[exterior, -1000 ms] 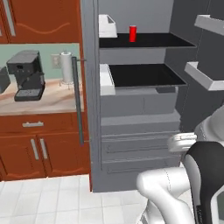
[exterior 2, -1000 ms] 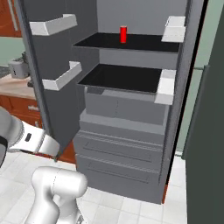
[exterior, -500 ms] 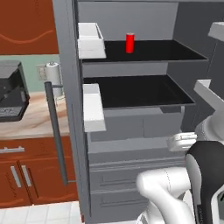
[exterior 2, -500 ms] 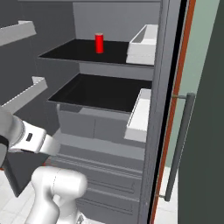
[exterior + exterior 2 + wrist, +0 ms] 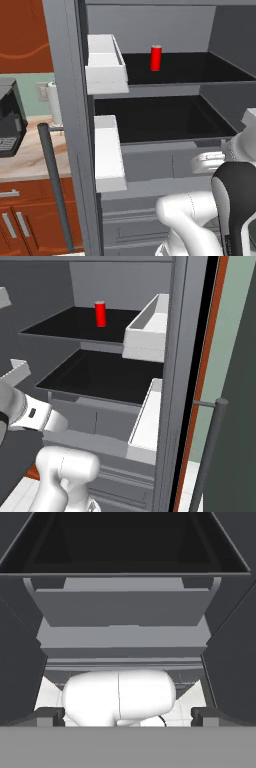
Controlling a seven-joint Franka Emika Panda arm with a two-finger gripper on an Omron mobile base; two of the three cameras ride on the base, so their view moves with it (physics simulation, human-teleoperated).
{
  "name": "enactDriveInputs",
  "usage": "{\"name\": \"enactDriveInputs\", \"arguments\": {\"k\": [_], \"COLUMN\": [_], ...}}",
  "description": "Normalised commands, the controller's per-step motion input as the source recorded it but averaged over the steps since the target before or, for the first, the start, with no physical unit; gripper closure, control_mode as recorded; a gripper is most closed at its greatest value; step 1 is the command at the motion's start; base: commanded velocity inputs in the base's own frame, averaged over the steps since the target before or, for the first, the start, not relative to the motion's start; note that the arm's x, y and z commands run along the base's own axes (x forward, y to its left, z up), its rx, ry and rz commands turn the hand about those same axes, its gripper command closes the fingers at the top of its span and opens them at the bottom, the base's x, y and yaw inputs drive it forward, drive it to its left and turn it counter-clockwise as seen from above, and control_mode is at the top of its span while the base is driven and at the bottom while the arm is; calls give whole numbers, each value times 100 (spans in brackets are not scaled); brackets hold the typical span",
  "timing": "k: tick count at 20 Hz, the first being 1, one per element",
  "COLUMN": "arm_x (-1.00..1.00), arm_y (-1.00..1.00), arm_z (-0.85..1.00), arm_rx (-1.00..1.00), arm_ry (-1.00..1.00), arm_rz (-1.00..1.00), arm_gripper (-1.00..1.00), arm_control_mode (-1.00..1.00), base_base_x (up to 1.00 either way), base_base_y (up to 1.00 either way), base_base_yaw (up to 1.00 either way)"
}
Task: Open the fridge, grab two sodas, and place both sodas inside the bowl with ice on the dining counter.
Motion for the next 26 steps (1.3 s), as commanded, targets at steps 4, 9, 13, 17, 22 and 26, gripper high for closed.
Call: {"name": "enactDriveInputs", "arguments": {"k": [4, 9, 13, 17, 22, 26], "arm_x": [0, 0, 27, 2, 6, 12], "arm_y": [0, 0, -13, -7, 6, 11], "arm_z": [0, 0, 0, 4, 44, 68], "arm_rx": [0, 0, 11, 16, 10, 1], "arm_ry": [0, 0, -26, -34, -37, -33], "arm_rz": [0, 0, 6, 11, 10, 2], "arm_gripper": [-100, -100, -100, -100, -100, -100], "arm_control_mode": [100, 100, -100, -100, -100, -100], "base_base_x": [88, 78, 0, 0, 0, 0], "base_base_y": [-17, -21, 0, 0, 0, 0], "base_base_yaw": [0, 0, 0, 0, 0, 0]}}
